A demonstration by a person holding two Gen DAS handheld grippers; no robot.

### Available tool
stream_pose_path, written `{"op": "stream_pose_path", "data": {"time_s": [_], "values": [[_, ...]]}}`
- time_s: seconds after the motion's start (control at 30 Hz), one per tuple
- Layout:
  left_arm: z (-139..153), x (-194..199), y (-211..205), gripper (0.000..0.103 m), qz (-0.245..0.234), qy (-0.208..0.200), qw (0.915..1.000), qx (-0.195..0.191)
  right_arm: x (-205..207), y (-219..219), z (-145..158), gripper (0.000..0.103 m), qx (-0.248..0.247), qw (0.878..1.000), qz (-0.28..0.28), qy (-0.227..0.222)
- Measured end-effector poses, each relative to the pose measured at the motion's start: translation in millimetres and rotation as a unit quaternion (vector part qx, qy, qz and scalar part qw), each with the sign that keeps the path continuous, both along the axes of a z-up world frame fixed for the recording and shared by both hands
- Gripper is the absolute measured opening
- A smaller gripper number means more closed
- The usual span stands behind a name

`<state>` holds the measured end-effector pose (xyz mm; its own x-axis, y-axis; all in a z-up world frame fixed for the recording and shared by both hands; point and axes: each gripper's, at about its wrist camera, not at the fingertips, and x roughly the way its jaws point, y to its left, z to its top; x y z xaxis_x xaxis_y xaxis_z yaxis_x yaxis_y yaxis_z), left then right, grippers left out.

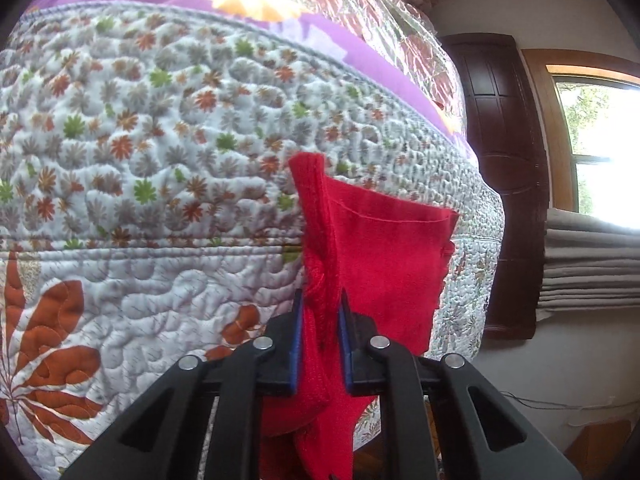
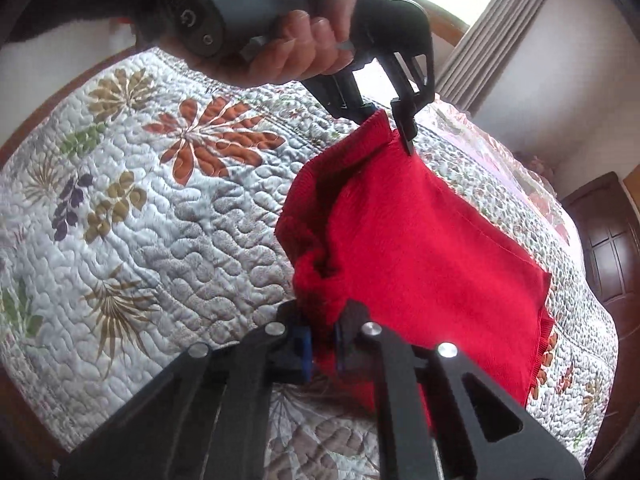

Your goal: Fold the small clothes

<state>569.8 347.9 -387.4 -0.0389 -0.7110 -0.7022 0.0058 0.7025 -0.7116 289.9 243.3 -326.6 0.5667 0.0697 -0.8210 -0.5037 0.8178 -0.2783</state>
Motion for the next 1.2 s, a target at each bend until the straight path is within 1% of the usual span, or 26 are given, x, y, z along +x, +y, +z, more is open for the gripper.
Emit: {"op": "stream_pose_path", "data": {"time_s": [0.23,0.37,0.5,0.6,0.73,0.87,1.0,1.2], "values": [[49.7,-10.5,-40.8,0.014,0.003,-0.017,0.9998,-0.006,-9.4,-40.5,35.2,0.006,0.031,0.998,-0.044,-0.018],[75.7,-14.2,-69.8,0.014,-0.004,-0.026,0.9996,0.000,-14.7,-66.7,51.8,0.006,0.049,0.996,-0.073,-0.021],[93.5,-15.9,-92.3,0.014,-0.006,-0.032,0.9994,0.011,-16.7,-94.0,64.3,0.006,0.076,0.992,-0.102,-0.019],[100.8,-13.7,-97.6,0.014,-0.008,-0.035,0.9991,0.021,-16.0,-118.4,72.6,0.006,0.100,0.987,-0.124,-0.014],[107.6,-12.5,-126.4,0.014,-0.013,-0.039,0.9986,0.033,-14.7,-148.9,77.2,0.006,0.123,0.981,-0.146,-0.013],[108.5,-10.1,-159.1,0.014,-0.016,-0.038,0.9981,0.046,-12.7,-182.4,76.7,0.006,0.147,0.974,-0.170,-0.010],[102.3,-7.3,-190.3,0.014,-0.019,-0.034,0.9972,0.064,-9.6,-215.1,68.5,0.006,0.165,0.967,-0.193,-0.003],[85.0,-1.3,-233.2,0.014,-0.032,-0.027,0.9951,0.090,-4.4,-259.0,55.2,0.006,0.185,0.956,-0.226,0.007]]}}
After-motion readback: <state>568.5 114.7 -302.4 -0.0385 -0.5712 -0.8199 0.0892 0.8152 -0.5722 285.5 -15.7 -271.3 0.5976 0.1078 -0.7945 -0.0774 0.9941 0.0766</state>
